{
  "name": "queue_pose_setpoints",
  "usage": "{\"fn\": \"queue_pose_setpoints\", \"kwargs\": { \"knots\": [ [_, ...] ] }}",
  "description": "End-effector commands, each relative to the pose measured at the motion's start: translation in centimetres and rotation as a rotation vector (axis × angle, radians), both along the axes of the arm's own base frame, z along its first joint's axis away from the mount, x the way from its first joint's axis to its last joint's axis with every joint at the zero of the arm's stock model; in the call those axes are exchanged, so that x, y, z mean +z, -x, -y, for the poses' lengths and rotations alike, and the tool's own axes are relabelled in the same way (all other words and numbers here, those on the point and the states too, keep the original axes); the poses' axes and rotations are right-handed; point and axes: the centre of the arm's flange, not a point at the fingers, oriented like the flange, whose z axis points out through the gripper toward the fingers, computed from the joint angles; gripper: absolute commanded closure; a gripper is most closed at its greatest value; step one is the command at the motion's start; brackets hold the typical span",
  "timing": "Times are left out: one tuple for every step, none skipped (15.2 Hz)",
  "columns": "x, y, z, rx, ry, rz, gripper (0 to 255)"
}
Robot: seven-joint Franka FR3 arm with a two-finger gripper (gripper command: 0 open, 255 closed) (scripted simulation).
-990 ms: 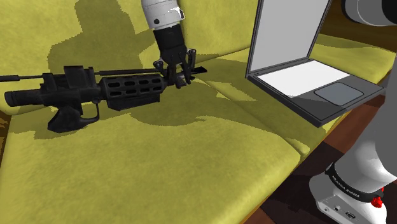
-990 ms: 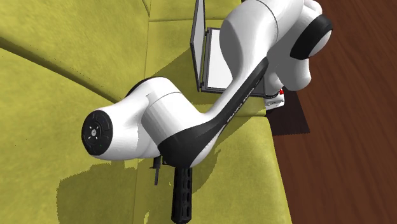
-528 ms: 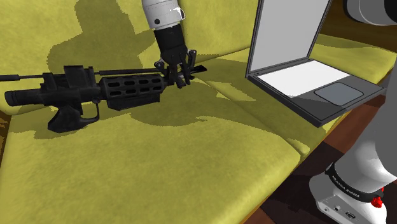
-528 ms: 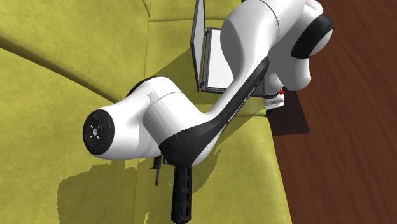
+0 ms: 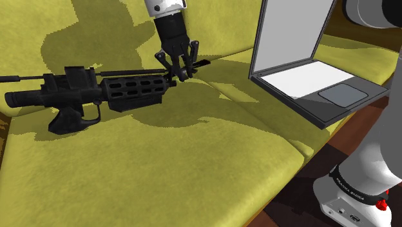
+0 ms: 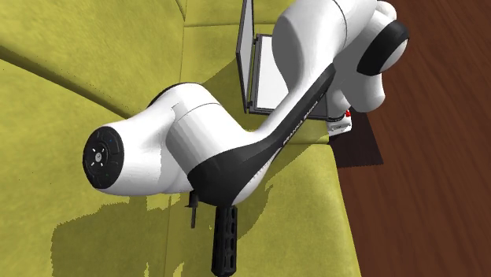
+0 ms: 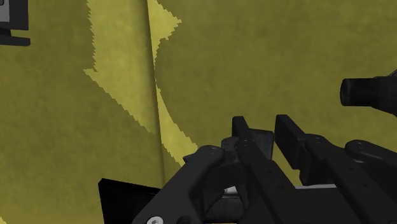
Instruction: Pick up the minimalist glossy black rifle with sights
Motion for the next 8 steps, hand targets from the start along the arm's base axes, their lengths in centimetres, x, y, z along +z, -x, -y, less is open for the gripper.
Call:
{"fn": "queue_pose_setpoints", "kwargs": {
  "knots": [
    [1.1, 0.0, 0.0, 0.000, 0.000, -0.001, 255],
    [1.7, 0.0, 0.0, 0.000, 0.000, -0.001, 255],
    [2.2, 0.0, 0.0, 0.000, 0.000, -0.001, 255],
    [2.7, 0.0, 0.0, 0.000, 0.000, -0.001, 255],
    [3.2, 0.0, 0.0, 0.000, 0.000, -0.001, 255],
    [3.8, 0.0, 0.0, 0.000, 0.000, -0.001, 255],
    [4.3, 0.0, 0.0, 0.000, 0.000, -0.001, 255],
    [4.8, 0.0, 0.0, 0.000, 0.000, -0.001, 255]
  ]
}}
